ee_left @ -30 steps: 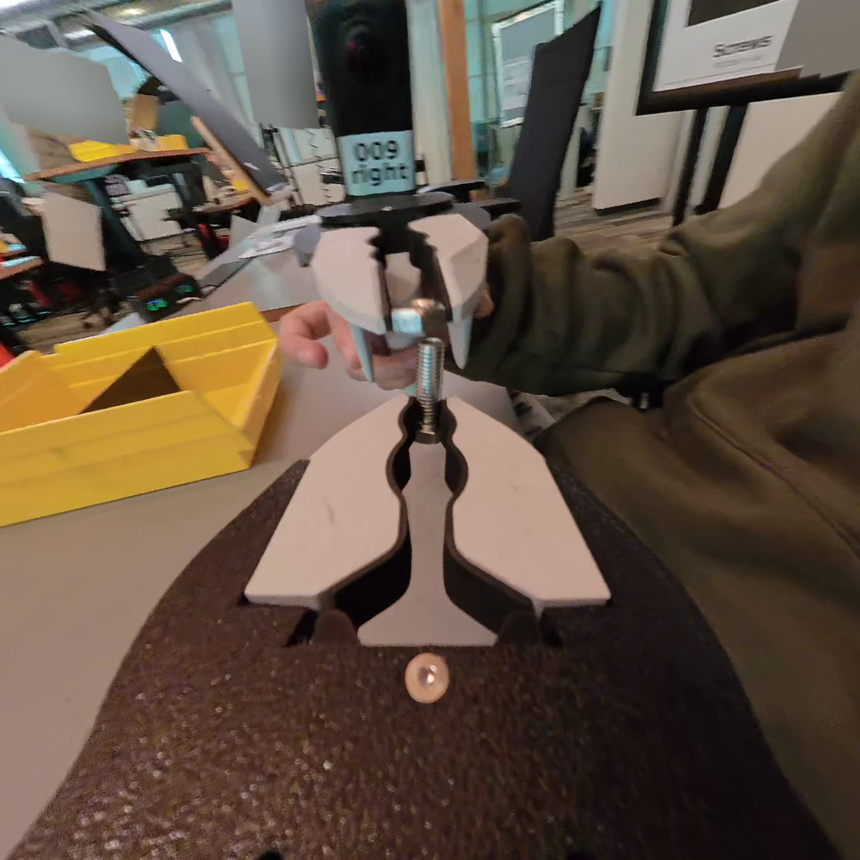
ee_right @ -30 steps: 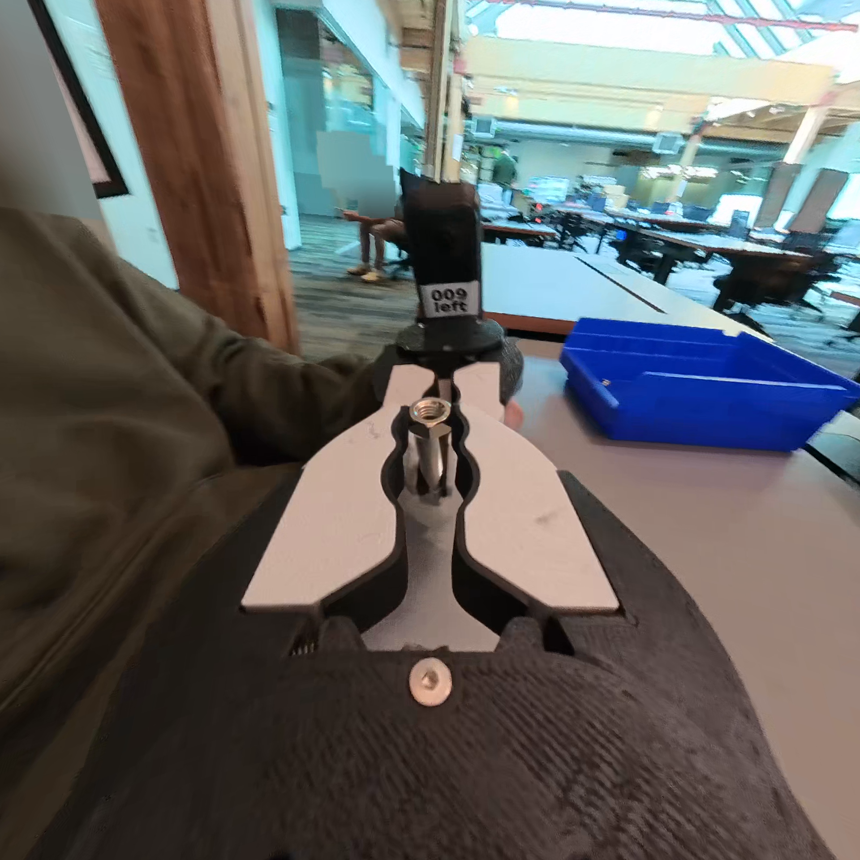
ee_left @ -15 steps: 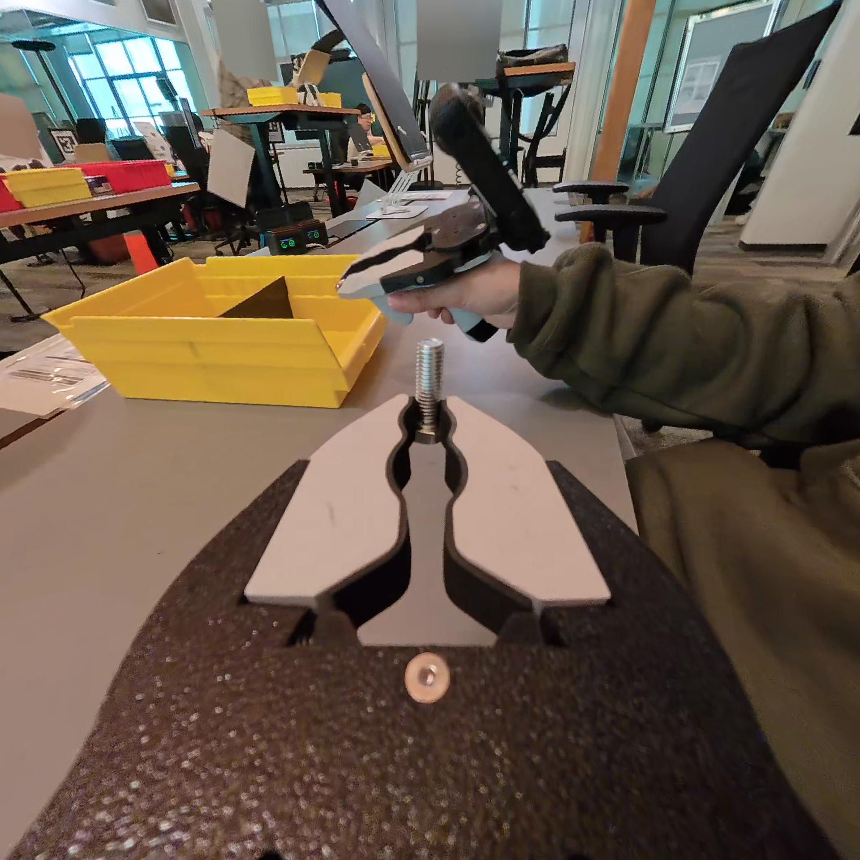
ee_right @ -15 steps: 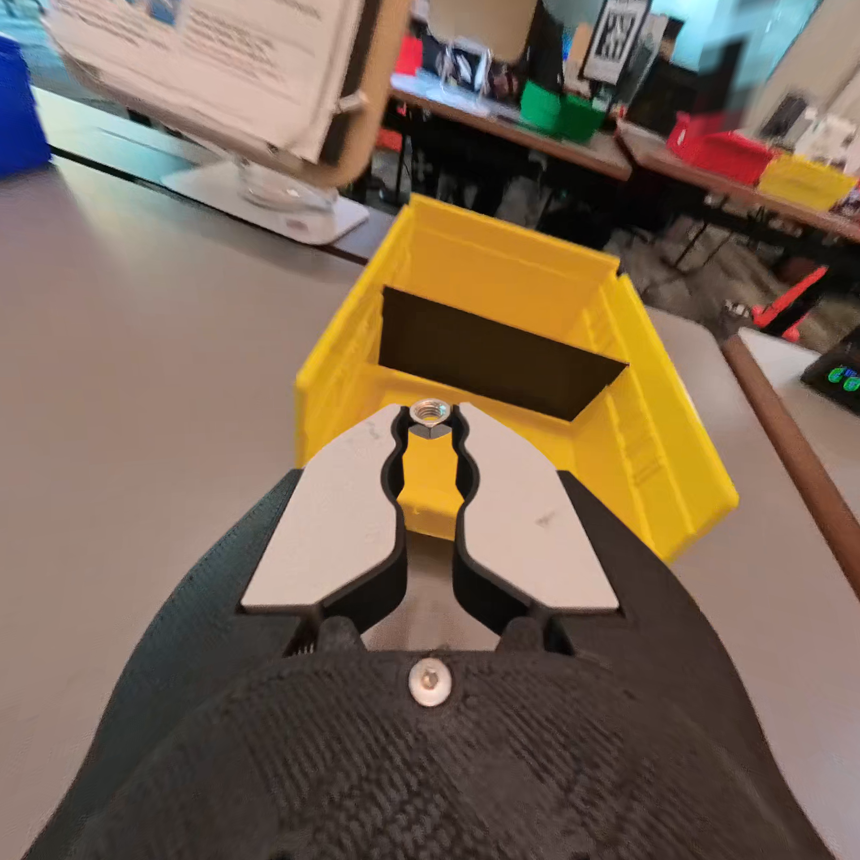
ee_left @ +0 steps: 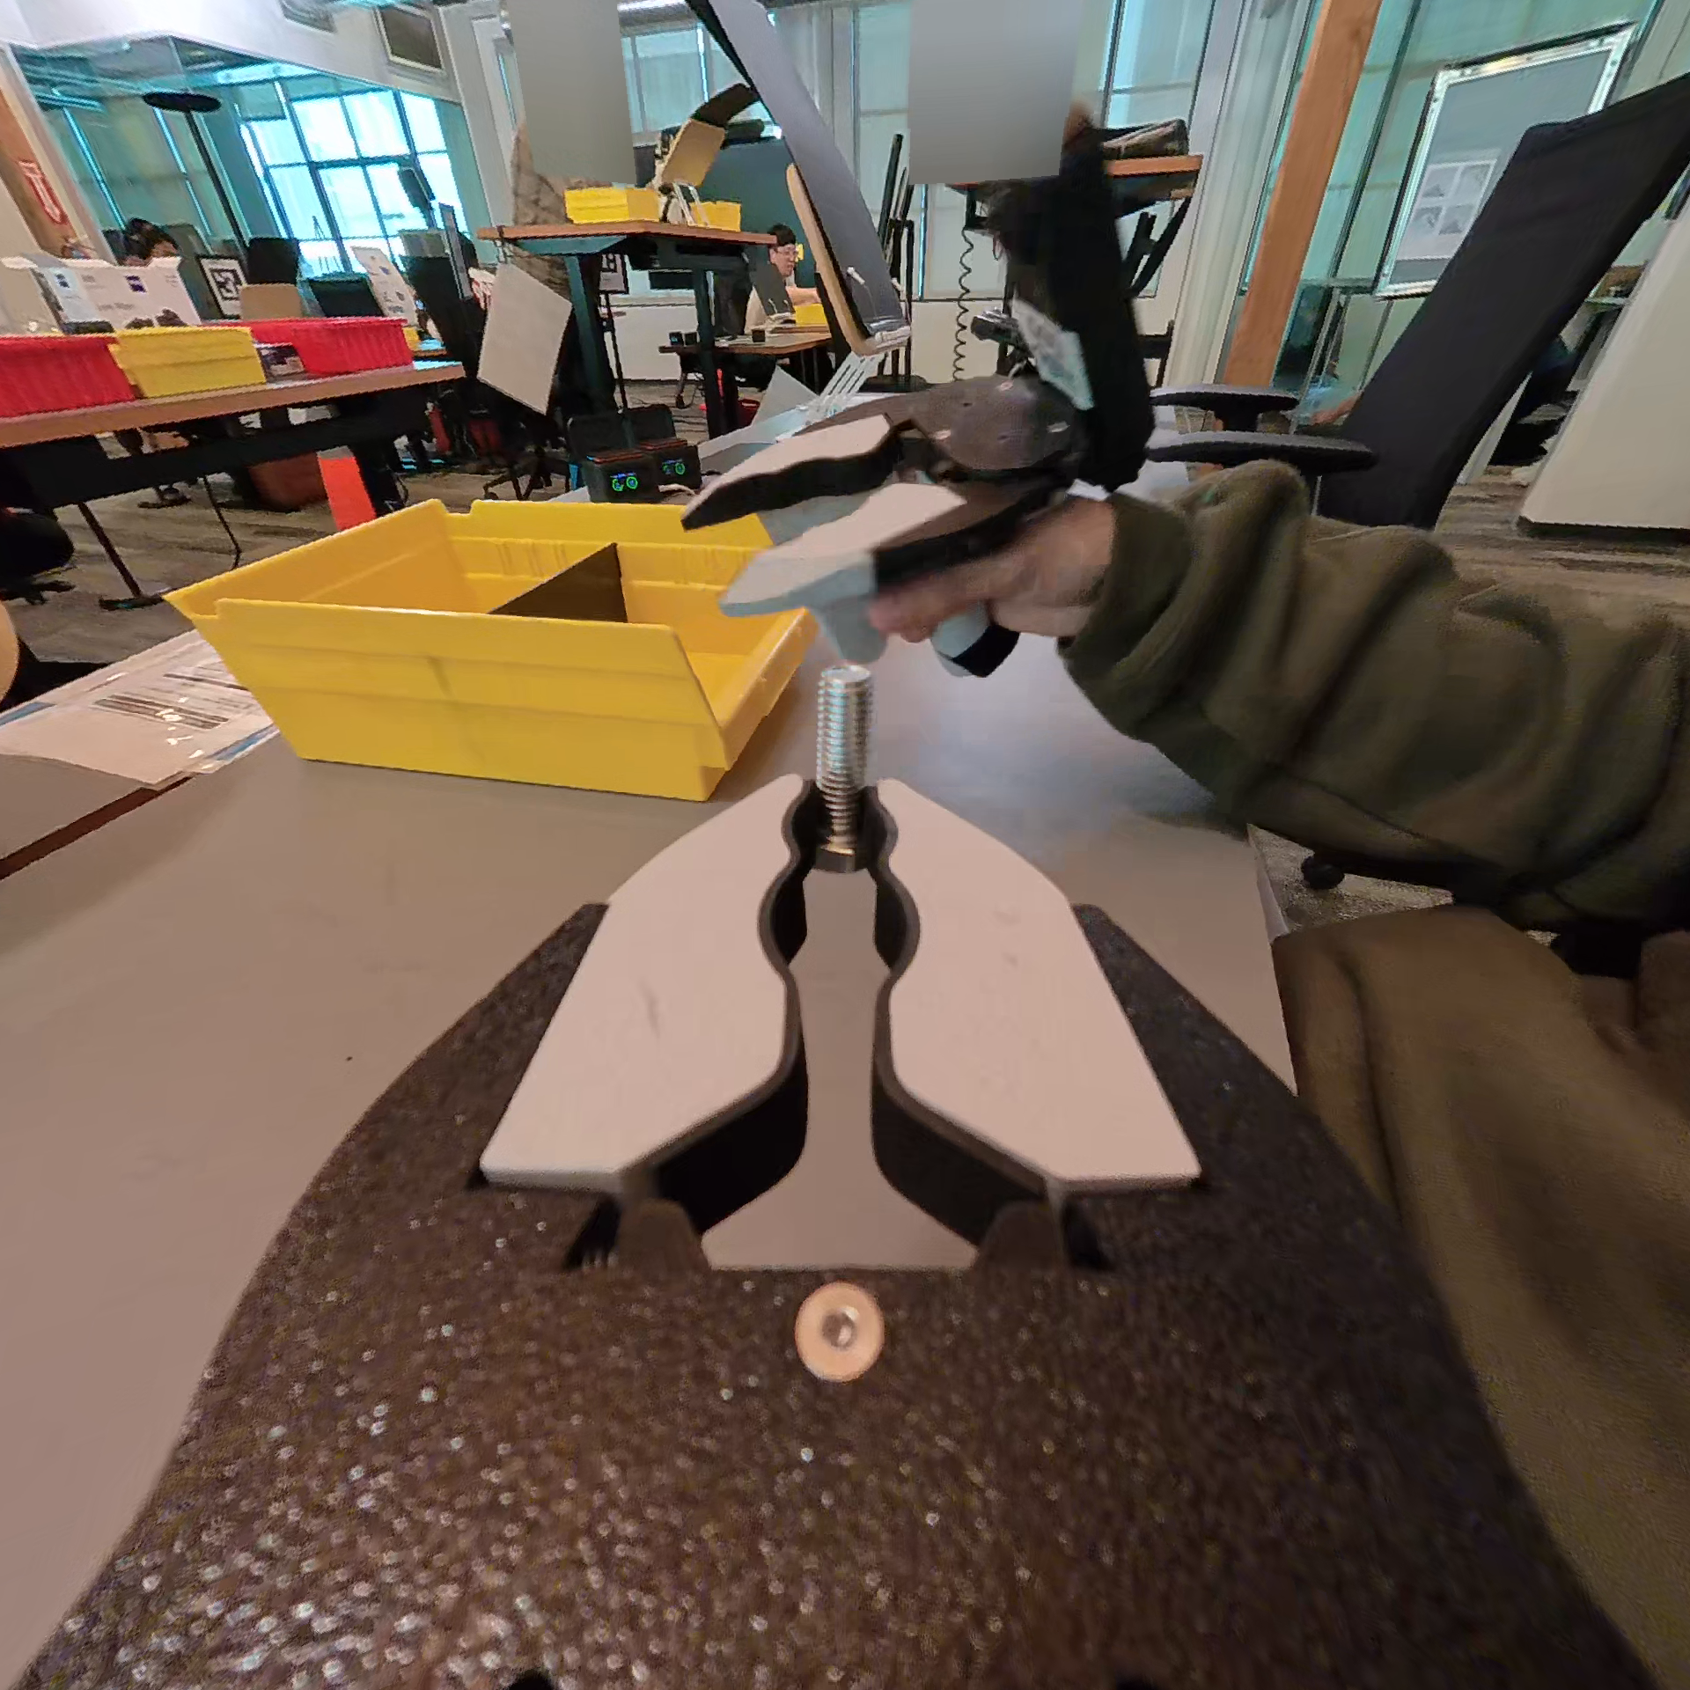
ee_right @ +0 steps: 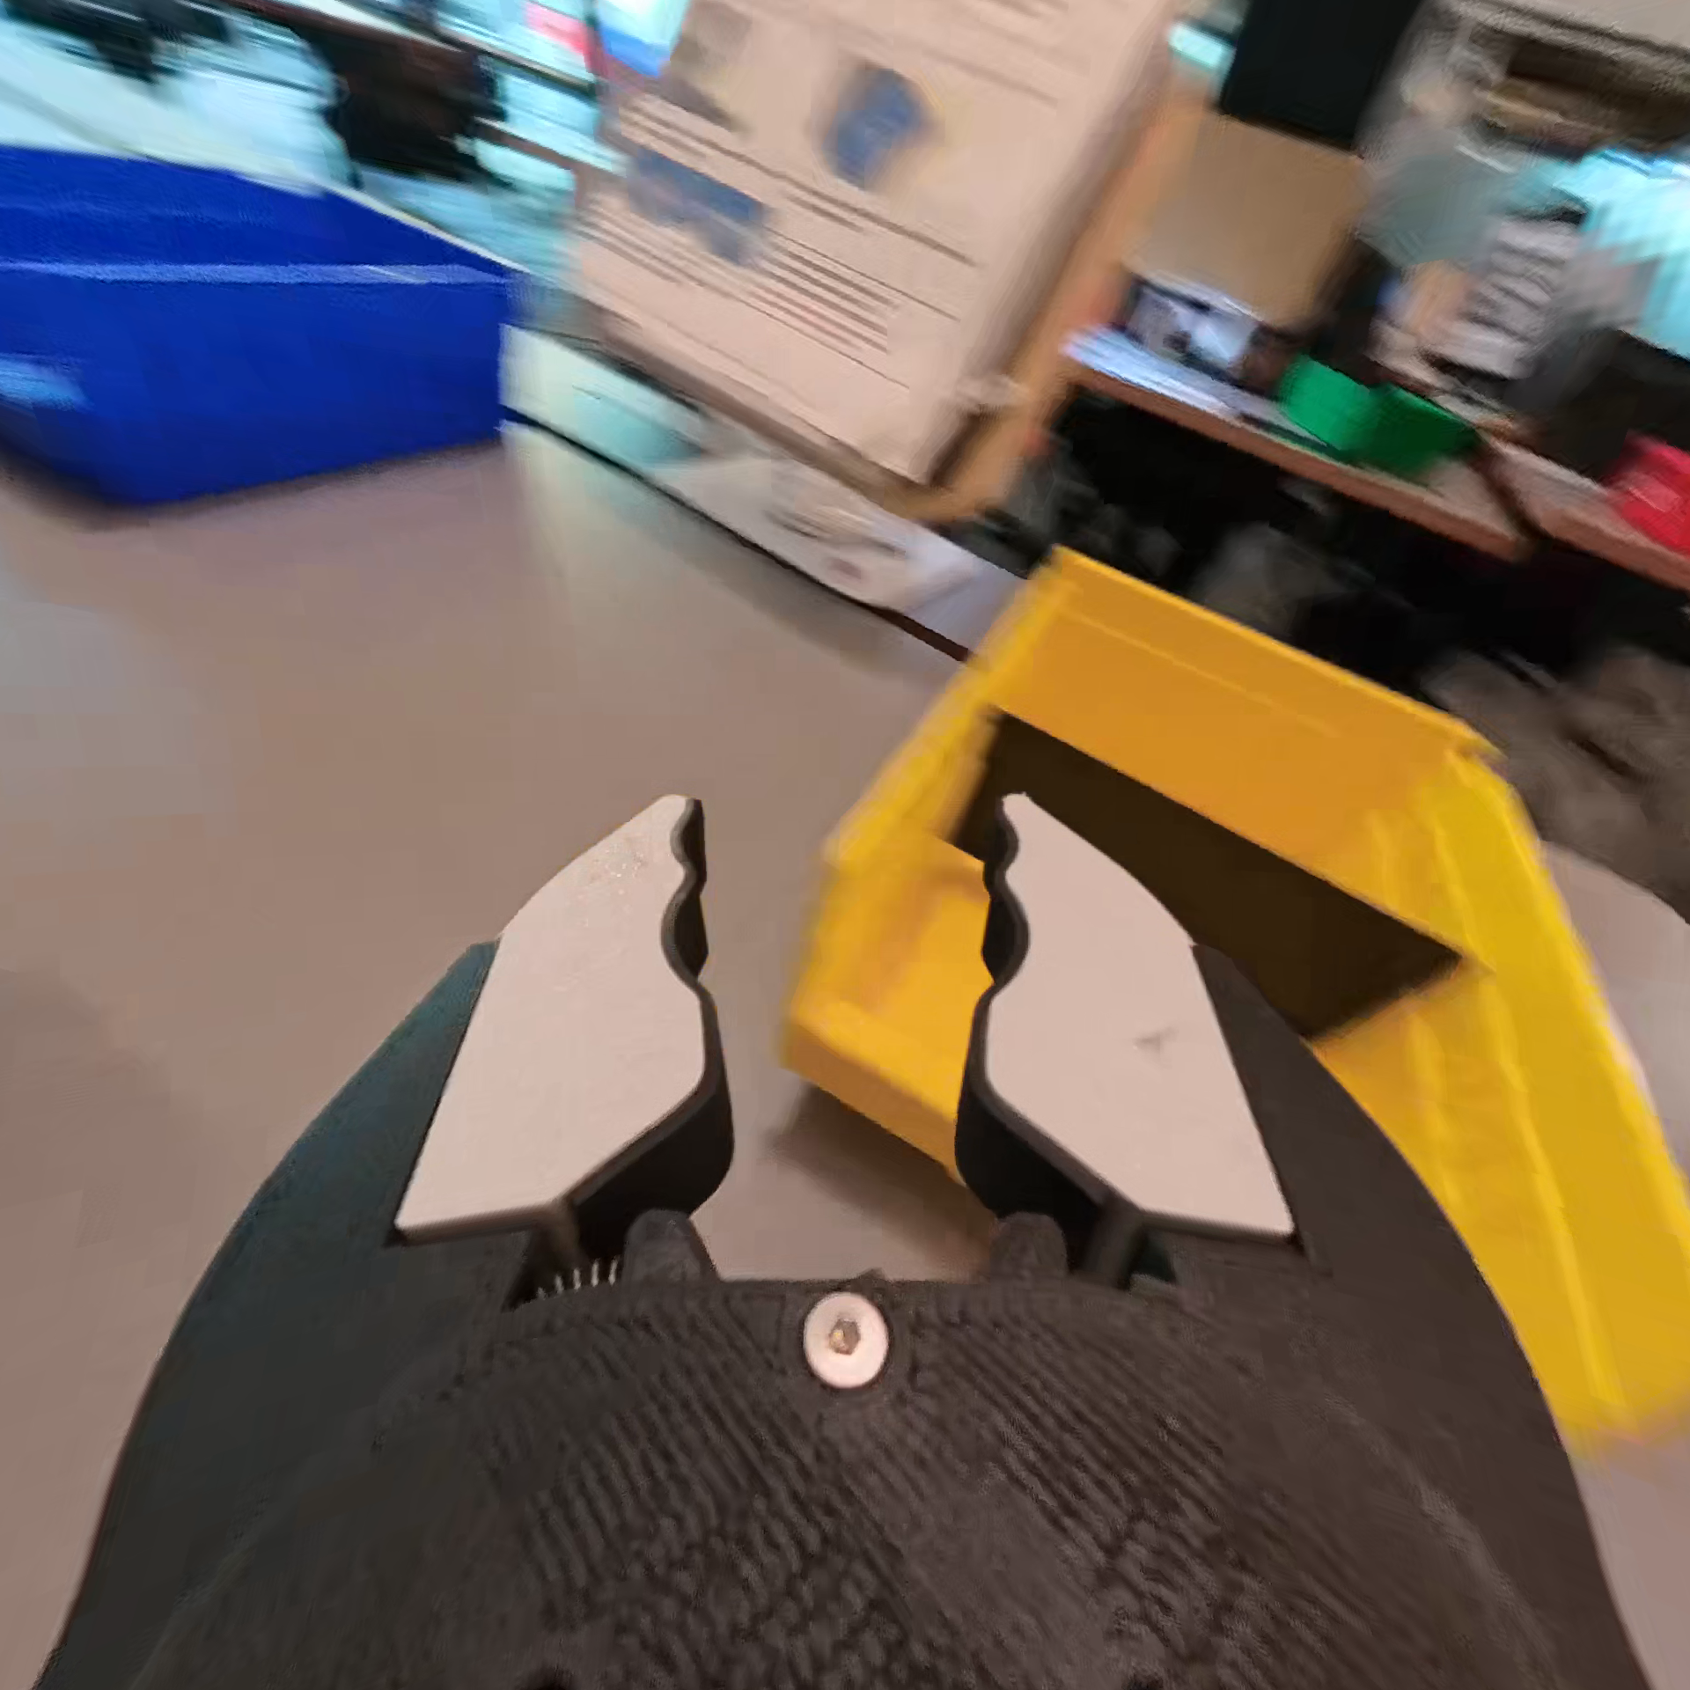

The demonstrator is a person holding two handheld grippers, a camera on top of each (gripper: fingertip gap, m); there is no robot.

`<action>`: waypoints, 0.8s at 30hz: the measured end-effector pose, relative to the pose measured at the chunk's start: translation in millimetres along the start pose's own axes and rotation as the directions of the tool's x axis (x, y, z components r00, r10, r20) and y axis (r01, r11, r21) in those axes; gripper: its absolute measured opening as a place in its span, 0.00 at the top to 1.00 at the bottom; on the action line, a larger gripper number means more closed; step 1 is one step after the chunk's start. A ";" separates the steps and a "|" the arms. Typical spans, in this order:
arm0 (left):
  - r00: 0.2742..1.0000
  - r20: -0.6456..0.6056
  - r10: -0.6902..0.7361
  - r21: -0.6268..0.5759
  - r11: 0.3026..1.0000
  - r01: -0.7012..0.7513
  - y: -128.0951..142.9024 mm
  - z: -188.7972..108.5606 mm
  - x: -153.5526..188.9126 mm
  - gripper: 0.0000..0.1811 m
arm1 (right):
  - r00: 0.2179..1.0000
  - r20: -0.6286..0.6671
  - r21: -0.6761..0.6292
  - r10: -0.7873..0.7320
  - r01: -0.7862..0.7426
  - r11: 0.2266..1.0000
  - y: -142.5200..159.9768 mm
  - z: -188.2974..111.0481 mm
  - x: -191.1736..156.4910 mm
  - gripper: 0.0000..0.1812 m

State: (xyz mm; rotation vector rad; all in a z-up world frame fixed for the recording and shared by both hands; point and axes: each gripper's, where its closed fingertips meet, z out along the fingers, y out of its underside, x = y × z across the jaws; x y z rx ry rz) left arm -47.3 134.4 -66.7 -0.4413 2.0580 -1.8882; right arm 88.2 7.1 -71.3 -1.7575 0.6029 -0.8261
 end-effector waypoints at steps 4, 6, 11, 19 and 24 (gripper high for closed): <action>0.999 0.004 0.035 0.030 0.999 -0.036 -6.6 -0.4 3.2 0.95 | 0.821 0.517 0.245 -0.243 0.130 0.961 -46.2 -37.5 -130.5 0.78; 0.999 0.000 0.054 0.034 0.998 -0.054 -8.6 -1.4 5.1 0.95 | 0.781 0.567 0.287 -0.262 0.110 0.951 -59.5 -41.5 -161.6 0.78; 0.995 -0.018 0.101 0.030 0.995 -0.100 -11.0 -4.4 9.0 0.95 | 0.759 0.629 0.336 -0.170 -0.067 0.940 -84.3 -44.0 -186.2 0.91; 0.995 -0.009 0.100 0.013 0.995 -0.100 -7.2 -1.8 8.0 0.95 | 0.765 0.617 0.324 -0.184 -0.033 0.946 -77.0 -35.4 -196.4 0.95; 0.994 0.062 0.094 0.008 0.996 -0.094 -4.1 -0.6 -3.3 0.95 | 0.816 0.542 0.303 -0.199 0.031 0.953 -74.8 -25.5 -192.3 0.95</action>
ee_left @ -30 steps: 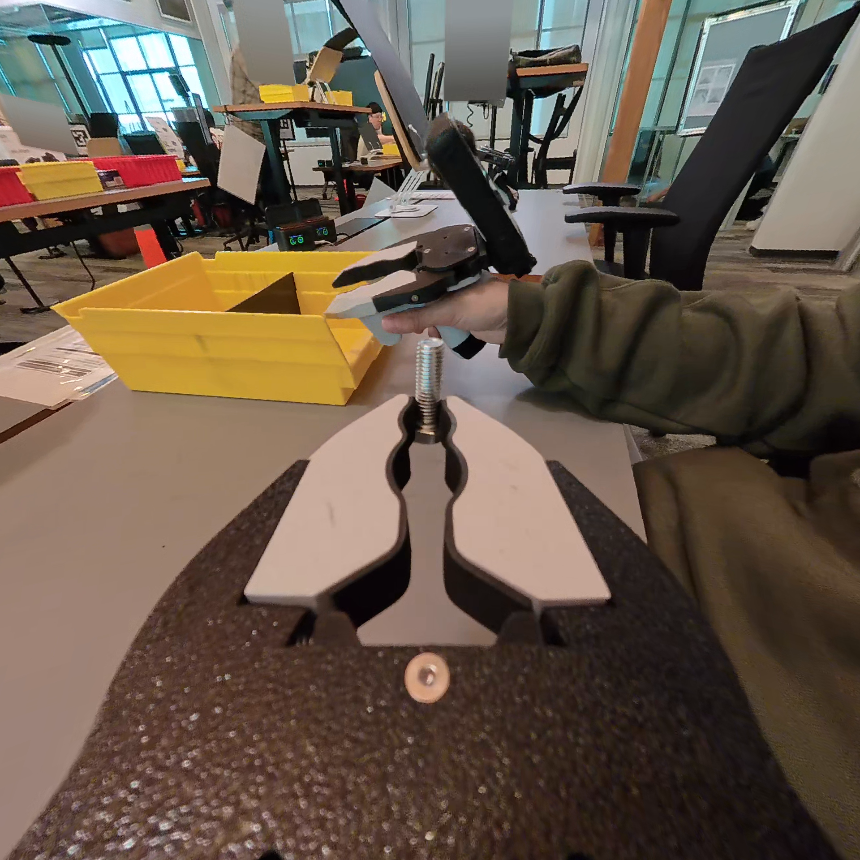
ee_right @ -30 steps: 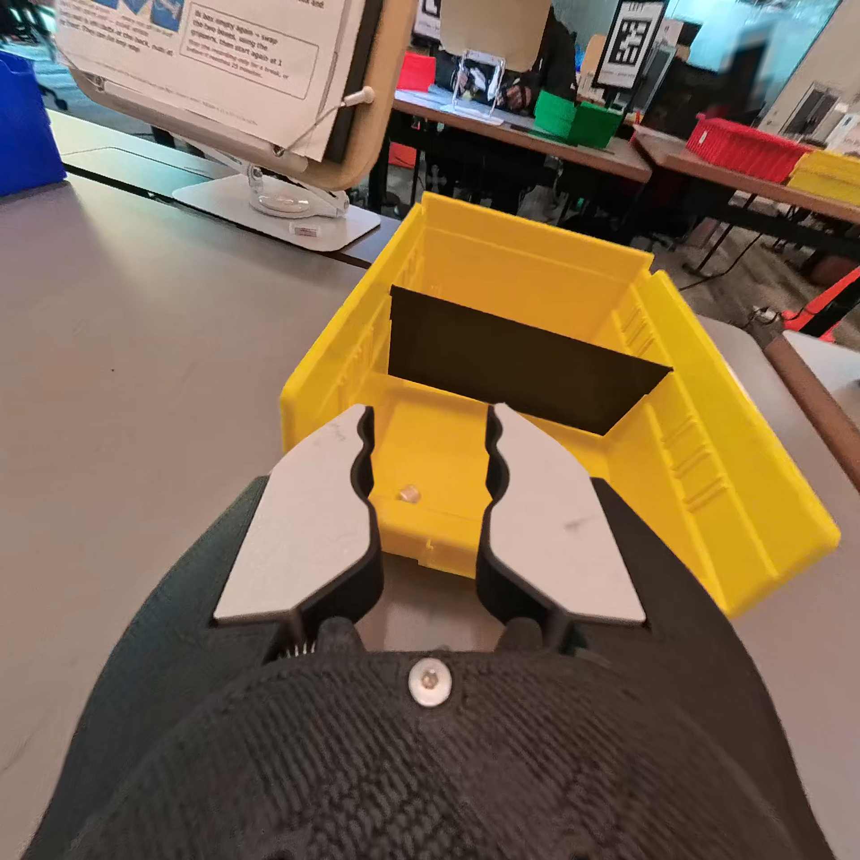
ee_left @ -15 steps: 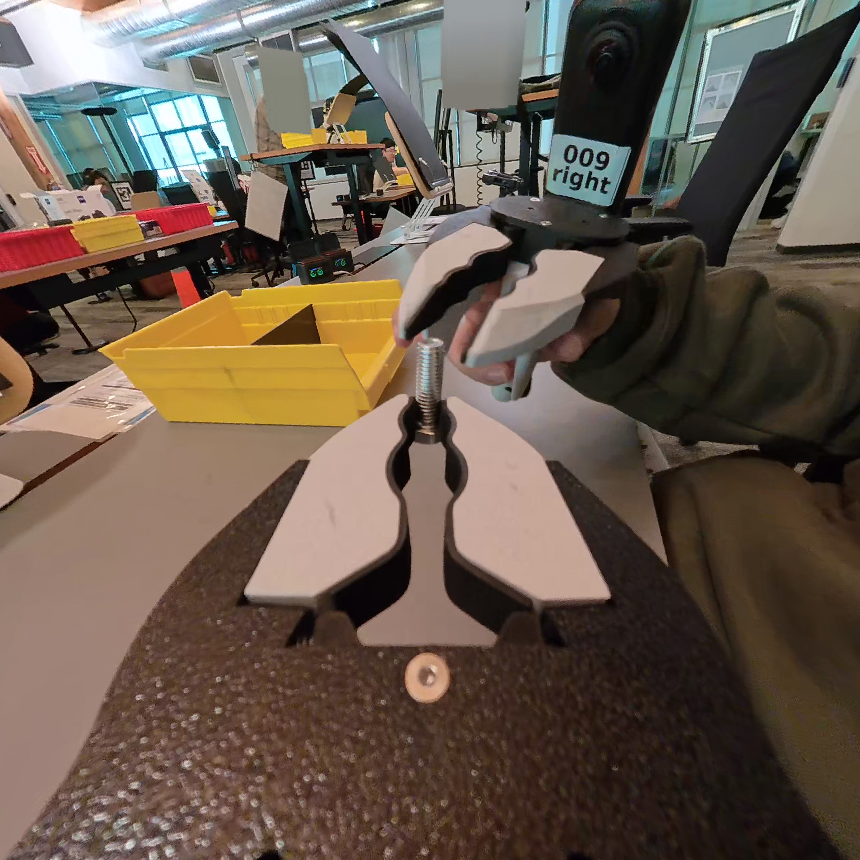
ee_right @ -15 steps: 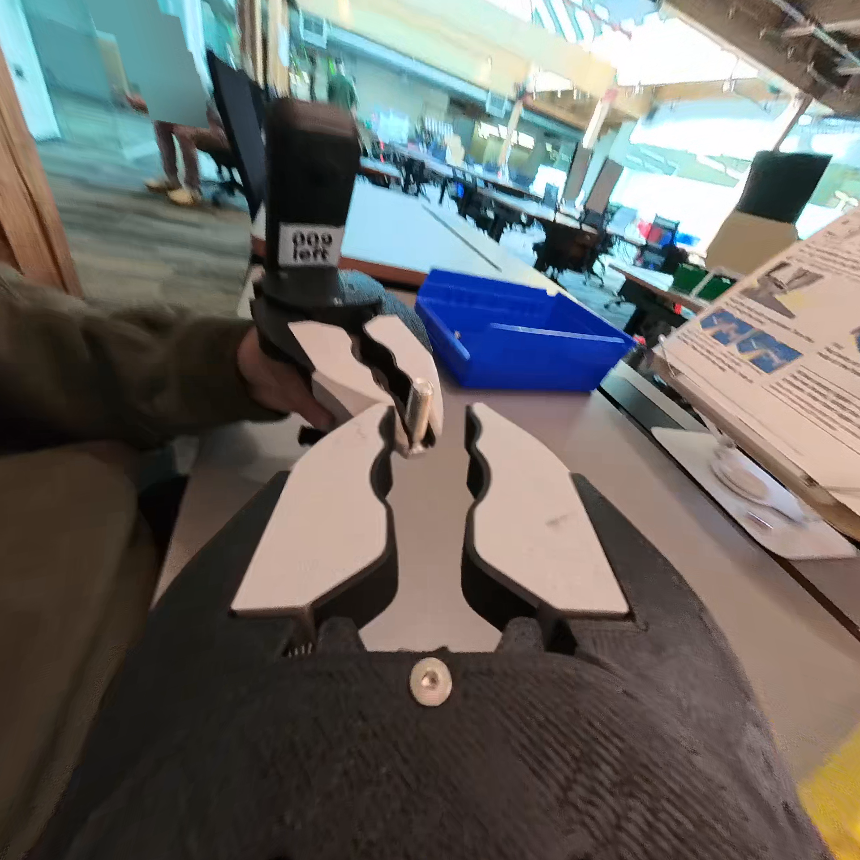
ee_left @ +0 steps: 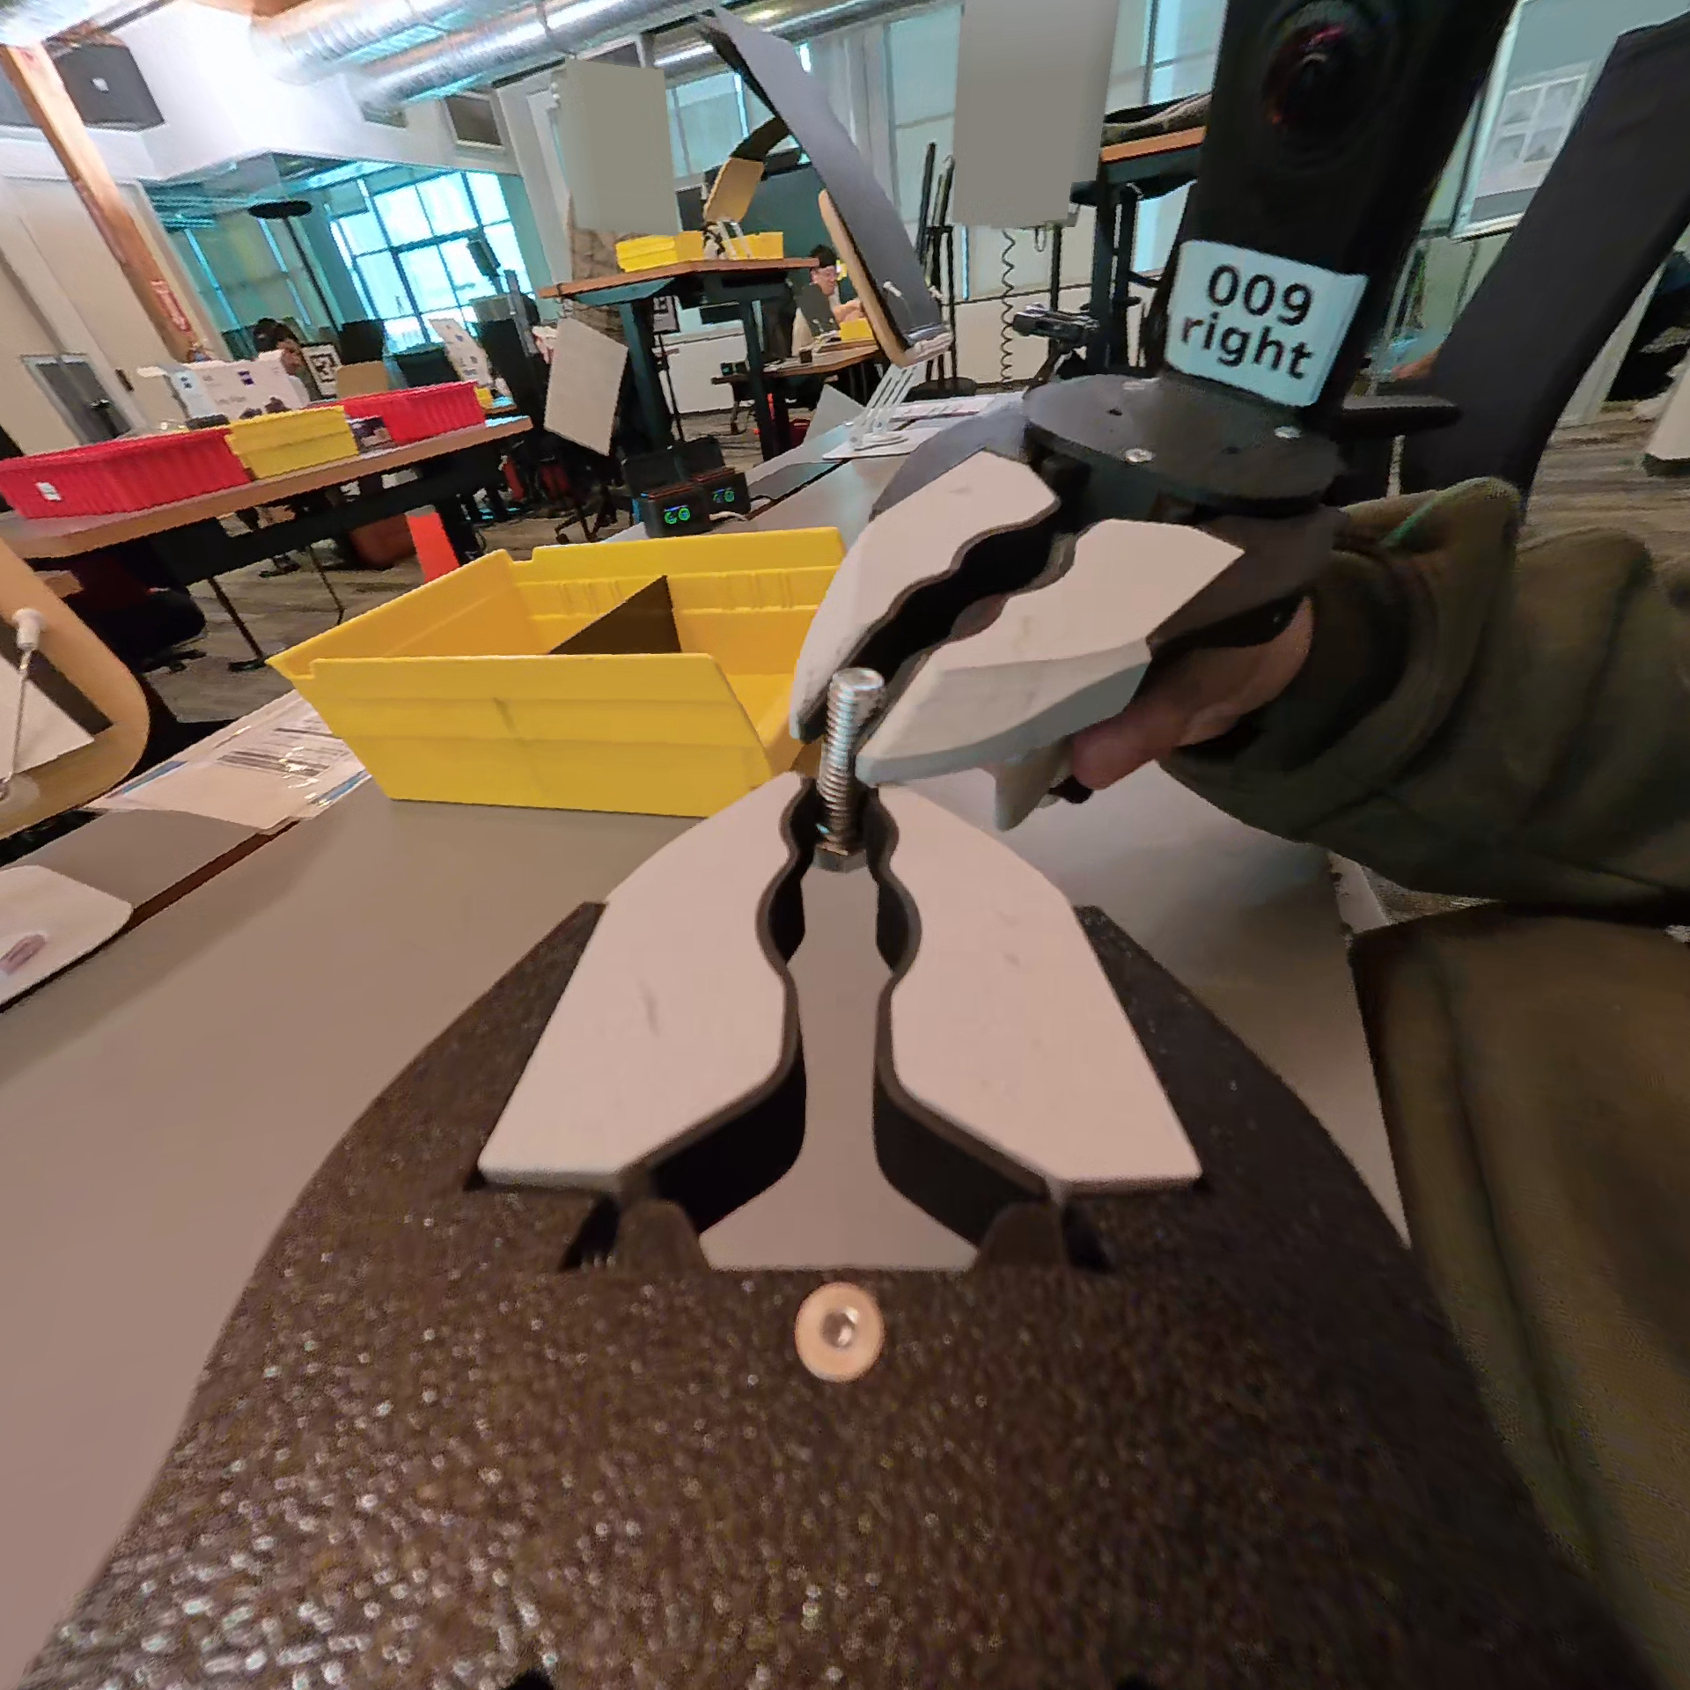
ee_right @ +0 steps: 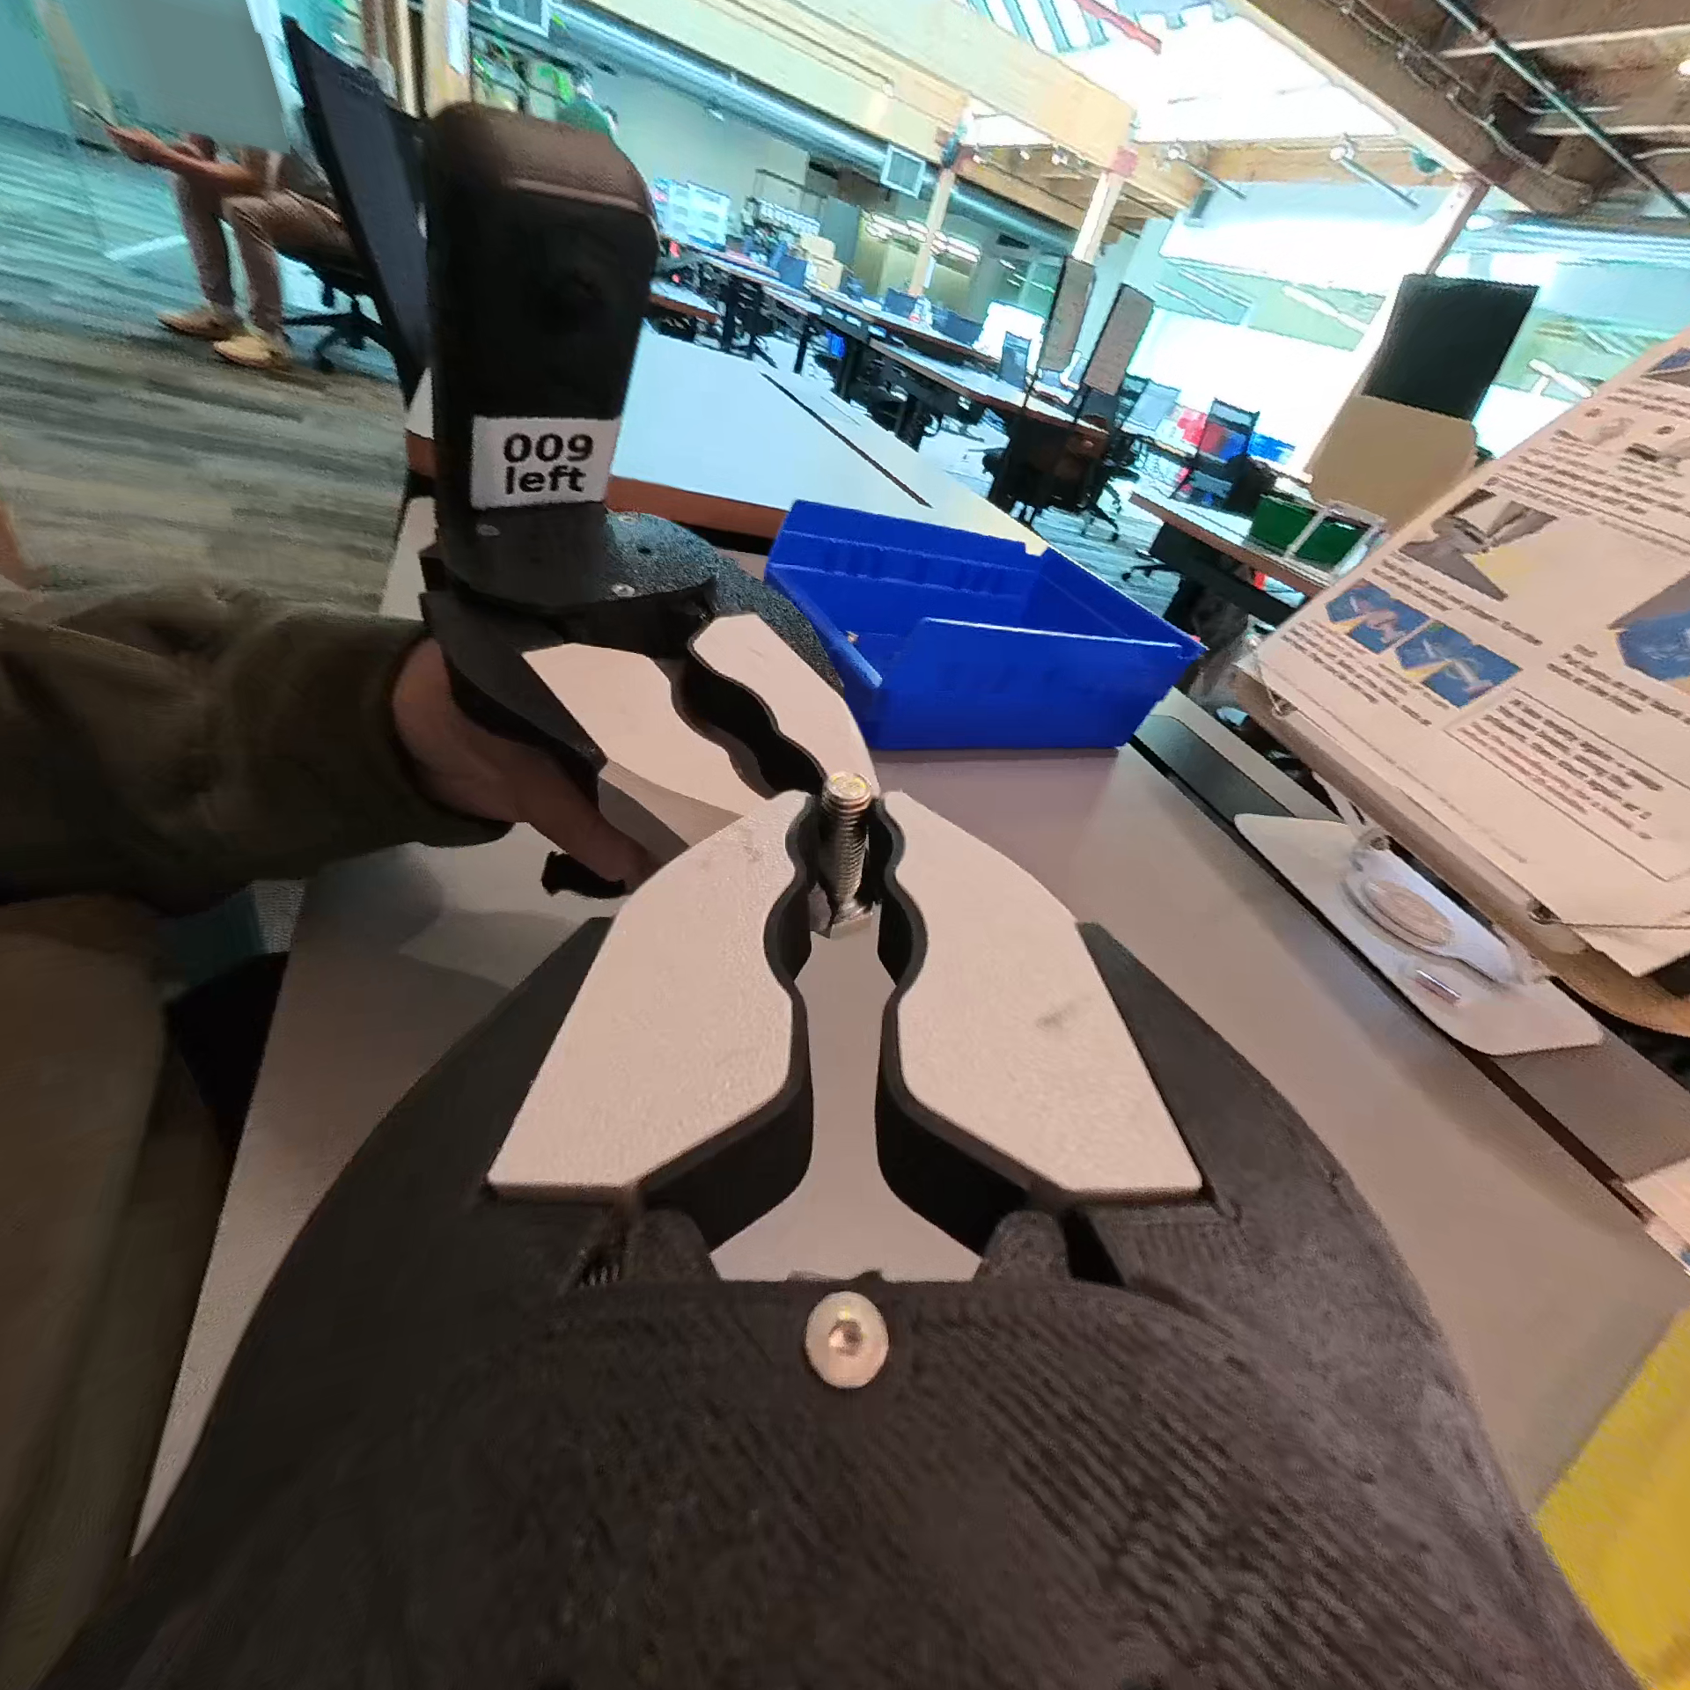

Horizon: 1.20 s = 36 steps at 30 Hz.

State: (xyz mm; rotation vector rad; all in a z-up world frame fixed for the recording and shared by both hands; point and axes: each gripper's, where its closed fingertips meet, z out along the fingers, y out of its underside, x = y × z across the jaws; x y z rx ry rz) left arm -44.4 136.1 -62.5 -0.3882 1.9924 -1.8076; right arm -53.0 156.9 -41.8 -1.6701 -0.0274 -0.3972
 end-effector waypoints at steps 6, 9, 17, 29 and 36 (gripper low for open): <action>0.996 0.090 0.019 -0.038 0.999 -0.015 2.4 -0.8 -12.7 0.86 | 0.999 -0.035 -0.050 0.004 -0.005 0.999 5.4 4.8 8.9 0.95; 0.985 0.171 0.015 -0.064 0.998 -0.004 6.4 -5.3 -27.1 0.82 | 0.995 -0.082 -0.092 -0.051 0.043 0.995 12.2 6.8 19.6 0.95; 0.971 0.234 -0.044 -0.046 0.997 0.056 5.6 -24.9 -48.8 0.82 | 0.810 -0.465 -0.444 -0.357 0.136 0.886 45.7 -30.2 191.4 0.95; 0.953 0.264 -0.147 -0.082 0.981 0.174 40.1 -41.7 -78.7 0.83 | 0.727 -0.479 -0.777 -0.492 -0.091 0.623 142.4 -66.8 346.2 0.84; 0.915 0.392 -0.098 -0.161 0.972 0.174 49.2 -74.9 -112.0 0.85 | 0.735 -0.574 -0.561 -0.362 -0.030 0.828 103.0 -35.9 325.3 0.70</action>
